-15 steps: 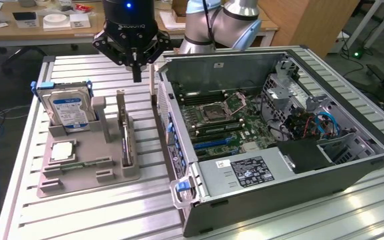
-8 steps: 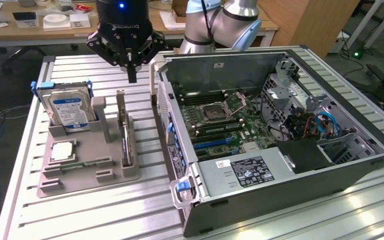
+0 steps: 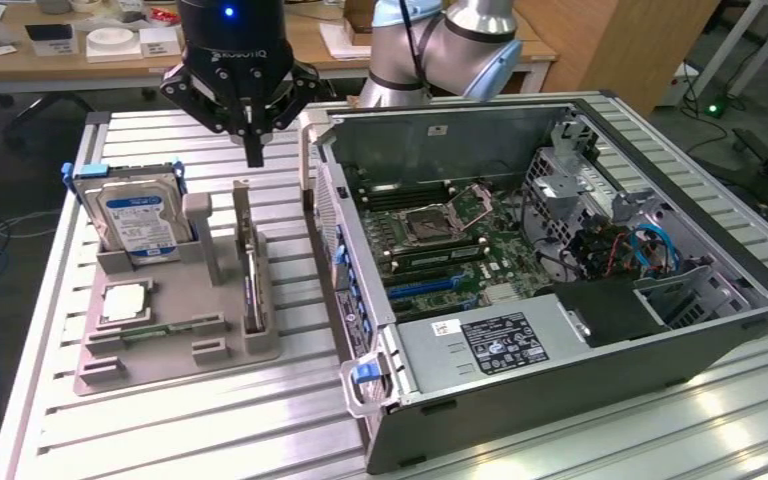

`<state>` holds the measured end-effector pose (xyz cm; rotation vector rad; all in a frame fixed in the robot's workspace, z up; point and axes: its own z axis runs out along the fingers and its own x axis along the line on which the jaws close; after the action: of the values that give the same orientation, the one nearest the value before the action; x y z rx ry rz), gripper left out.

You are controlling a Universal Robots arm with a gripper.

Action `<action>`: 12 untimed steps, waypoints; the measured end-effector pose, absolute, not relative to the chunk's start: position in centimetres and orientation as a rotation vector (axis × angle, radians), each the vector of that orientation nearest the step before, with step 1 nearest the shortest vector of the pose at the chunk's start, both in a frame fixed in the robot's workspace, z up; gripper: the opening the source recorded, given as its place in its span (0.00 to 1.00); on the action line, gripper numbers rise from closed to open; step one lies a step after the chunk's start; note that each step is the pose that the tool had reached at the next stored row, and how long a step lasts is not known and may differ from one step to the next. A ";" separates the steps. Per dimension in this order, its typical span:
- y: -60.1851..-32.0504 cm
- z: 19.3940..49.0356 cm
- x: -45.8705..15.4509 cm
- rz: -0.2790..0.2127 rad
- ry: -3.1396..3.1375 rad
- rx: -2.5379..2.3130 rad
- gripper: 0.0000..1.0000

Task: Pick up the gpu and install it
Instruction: 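Reach for the gpu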

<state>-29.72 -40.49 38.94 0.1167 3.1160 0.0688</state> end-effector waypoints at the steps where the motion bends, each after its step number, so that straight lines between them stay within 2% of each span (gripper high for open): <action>1: -40.5 38.9 -29.8 0.069 3.116 0.117 0.11; 12: -40.5 38.9 -31.2 0.069 3.117 0.117 0.11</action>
<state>-31.20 -40.53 38.88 0.1169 3.1166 0.0688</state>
